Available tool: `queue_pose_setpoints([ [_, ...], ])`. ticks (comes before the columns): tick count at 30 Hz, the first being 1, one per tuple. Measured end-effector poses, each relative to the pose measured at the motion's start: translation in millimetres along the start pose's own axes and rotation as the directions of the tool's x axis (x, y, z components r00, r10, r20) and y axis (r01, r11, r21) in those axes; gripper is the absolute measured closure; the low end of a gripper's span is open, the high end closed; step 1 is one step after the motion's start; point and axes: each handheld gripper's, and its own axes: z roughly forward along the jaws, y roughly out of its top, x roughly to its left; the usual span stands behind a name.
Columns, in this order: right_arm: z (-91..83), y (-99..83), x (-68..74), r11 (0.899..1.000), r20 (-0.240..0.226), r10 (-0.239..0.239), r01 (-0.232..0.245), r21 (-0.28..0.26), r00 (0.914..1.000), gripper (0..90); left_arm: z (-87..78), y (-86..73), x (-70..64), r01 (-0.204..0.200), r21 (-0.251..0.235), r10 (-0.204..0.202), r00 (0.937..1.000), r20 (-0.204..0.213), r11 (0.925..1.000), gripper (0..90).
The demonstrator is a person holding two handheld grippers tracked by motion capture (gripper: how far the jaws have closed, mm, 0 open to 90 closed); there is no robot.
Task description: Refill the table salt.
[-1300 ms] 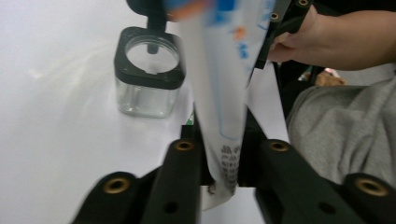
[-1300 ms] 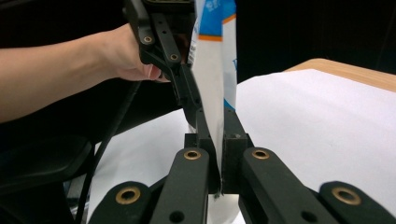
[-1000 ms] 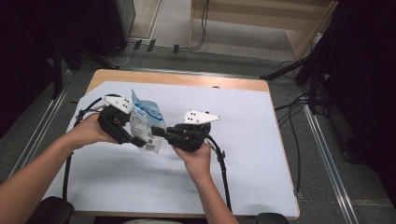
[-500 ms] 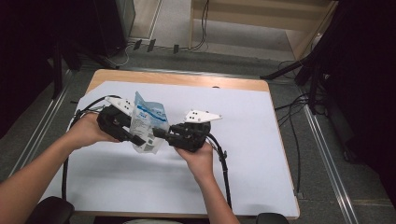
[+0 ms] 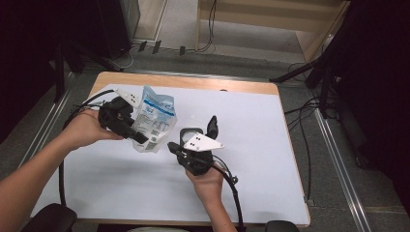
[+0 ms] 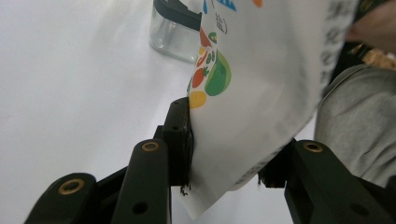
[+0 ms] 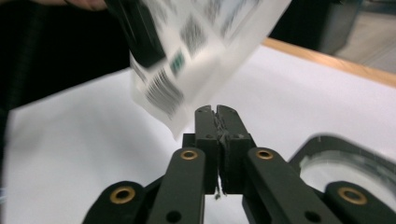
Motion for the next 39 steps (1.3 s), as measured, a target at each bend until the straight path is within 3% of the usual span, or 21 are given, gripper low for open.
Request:
queue_pose_setpoints([
  [2,7.3,-3.7,5.1,0.999,0.046,-0.025,0.024,0.027,0.9986,90.0,1.9,4.4,-1.8,0.010,0.024,-0.011,0.9999,0.010,0.9997,63.9],
  [6,26.2,-10.3,15.1,0.997,0.088,-0.071,0.067,0.047,0.9936,90.0,7.2,10.7,-6.0,0.042,0.050,-0.043,0.9988,0.025,0.9979,63.9],
  [10,34.2,-14.5,17.0,0.997,0.088,-0.058,0.053,0.057,0.9944,90.0,11.1,14.0,-6.6,0.079,0.071,-0.081,0.9963,0.027,0.9943,64.0],
  [13,35.8,-16.2,17.7,0.997,0.103,-0.045,0.039,0.061,0.9936,90.0,13.5,15.3,-5.7,0.125,0.057,-0.127,0.9911,0.039,0.9906,64.1],
  [16,37.9,-16.2,19.9,0.997,0.116,-0.052,0.045,0.066,0.9919,90.0,15.0,15.8,-4.5,0.130,0.056,-0.132,0.9903,0.041,0.9900,64.3],
  [19,41.2,-17.5,21.7,0.996,0.112,-0.048,0.039,0.076,0.9925,90.0,15.1,15.8,-5.4,0.126,0.060,-0.127,0.9916,0.025,0.9903,64.3],
  [26,49.5,-18.5,29.9,0.995,0.111,-0.063,0.053,0.089,0.9918,90.0,13.9,16.5,-3.5,0.183,0.049,-0.184,0.9827,0.019,0.9819,65.4],
  [39,59.5,-19.5,38.2,0.995,0.090,-0.052,0.044,0.093,0.9946,90.0,14.7,20.5,-6.5,0.200,0.069,-0.199,0.9798,-0.020,0.9774,66.2],
])
